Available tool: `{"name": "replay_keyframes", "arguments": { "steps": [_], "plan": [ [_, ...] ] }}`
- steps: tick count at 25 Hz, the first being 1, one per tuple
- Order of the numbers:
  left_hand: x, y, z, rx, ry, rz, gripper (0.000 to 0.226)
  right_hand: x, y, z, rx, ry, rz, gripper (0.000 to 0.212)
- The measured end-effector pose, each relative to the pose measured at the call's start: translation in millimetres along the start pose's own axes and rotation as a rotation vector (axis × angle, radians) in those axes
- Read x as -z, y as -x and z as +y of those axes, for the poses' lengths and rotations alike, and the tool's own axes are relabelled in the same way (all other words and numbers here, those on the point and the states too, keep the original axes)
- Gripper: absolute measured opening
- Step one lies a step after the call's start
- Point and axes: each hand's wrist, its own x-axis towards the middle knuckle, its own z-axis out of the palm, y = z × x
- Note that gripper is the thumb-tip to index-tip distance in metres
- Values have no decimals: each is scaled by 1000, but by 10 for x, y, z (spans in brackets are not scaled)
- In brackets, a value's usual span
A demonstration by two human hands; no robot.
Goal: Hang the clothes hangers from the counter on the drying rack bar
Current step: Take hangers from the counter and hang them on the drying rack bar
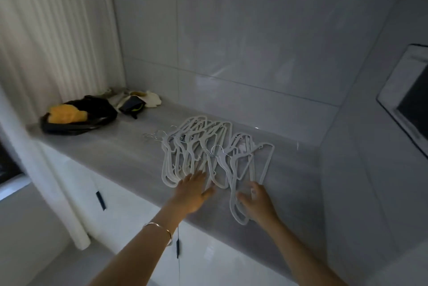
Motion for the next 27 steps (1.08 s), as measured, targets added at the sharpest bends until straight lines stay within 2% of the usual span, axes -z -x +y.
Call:
{"name": "replay_keyframes", "arguments": {
  "steps": [4,7,9,12,14,17,19,21,23,27],
  "plan": [
    [-221,-355,-122,24,-12,-81,64,-259,-355,92,-103,125,9,41],
    [-295,-515,-135,49,5,-110,66,-383,-488,124,-136,232,40,18],
    [-331,-564,-138,57,9,-107,67,-426,-520,129,-144,198,113,19],
    [-337,-589,-132,64,30,-90,67,-319,-531,89,-108,-4,316,12],
    [-252,-644,-76,62,250,38,73,-217,-504,17,-10,-149,336,11],
    [251,-669,66,66,928,364,85,-228,-427,-91,145,-261,190,13],
    [776,-566,60,117,1194,543,71,-305,-316,-227,232,-274,76,15],
    [1260,-351,-47,91,1262,666,46,-370,-165,-457,319,-301,1,22],
    [1589,41,-142,26,1217,722,28,-400,0,-721,424,-366,-65,19],
    [1956,1090,-223,61,1174,836,32,-485,444,-1202,623,-424,-169,17]
  ]
}}
